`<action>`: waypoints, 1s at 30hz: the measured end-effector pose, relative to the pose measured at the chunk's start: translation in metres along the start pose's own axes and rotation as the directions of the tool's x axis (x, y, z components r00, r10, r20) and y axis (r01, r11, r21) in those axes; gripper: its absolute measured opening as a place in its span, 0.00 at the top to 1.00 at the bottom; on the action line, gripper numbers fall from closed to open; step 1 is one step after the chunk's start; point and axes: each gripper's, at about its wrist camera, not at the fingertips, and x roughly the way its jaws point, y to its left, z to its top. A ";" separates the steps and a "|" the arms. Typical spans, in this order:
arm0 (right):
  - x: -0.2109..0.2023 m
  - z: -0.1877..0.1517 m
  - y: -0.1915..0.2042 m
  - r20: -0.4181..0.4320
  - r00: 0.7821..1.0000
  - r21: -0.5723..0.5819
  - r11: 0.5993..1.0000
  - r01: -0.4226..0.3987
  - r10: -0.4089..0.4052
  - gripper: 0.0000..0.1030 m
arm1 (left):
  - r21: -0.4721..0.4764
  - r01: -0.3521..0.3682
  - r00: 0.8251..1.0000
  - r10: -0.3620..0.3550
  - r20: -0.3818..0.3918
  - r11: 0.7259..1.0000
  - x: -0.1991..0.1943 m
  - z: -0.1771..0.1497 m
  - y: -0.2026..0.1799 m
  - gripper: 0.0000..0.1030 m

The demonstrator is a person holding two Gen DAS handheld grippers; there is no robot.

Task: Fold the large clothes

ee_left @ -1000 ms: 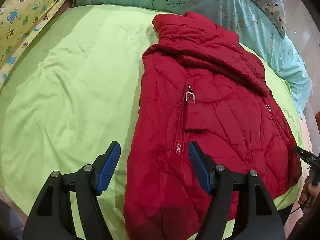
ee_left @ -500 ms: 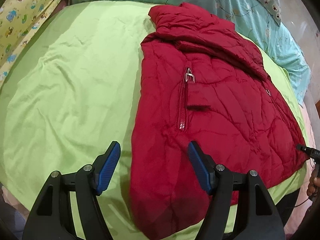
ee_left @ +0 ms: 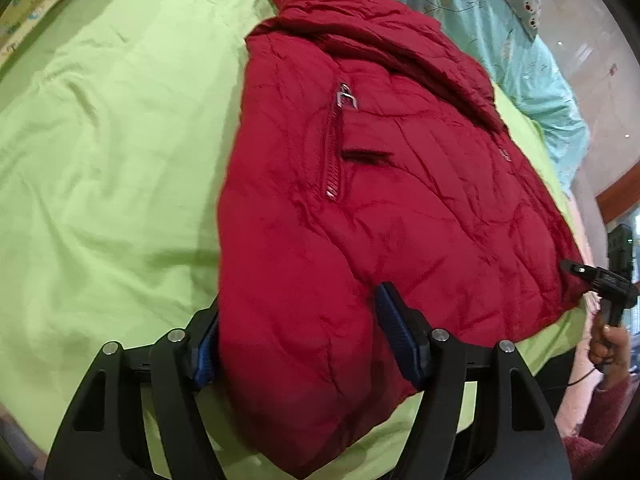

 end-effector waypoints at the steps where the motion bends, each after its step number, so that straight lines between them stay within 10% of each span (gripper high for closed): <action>1: -0.002 -0.001 0.000 0.006 1.000 0.001 1.000 -0.013 0.013 0.59 | 0.006 0.011 1.000 -0.011 0.002 1.000 0.000 -0.001 -0.001 0.44; 7: -0.013 -0.008 0.006 0.073 0.996 -0.020 0.998 -0.055 0.056 0.76 | 0.029 0.081 0.997 -0.081 0.014 0.996 -0.007 -0.004 -0.007 0.80; 21: -0.055 -0.017 0.008 0.126 0.958 -0.067 0.966 -0.250 0.257 0.79 | 0.087 0.157 0.981 -0.165 0.102 0.984 -0.065 -0.002 -0.021 0.85; 30: -0.085 0.011 0.014 0.252 0.887 -0.111 0.922 -0.371 0.388 0.80 | 0.101 0.210 0.942 -0.229 0.246 0.972 -0.109 0.041 -0.021 0.85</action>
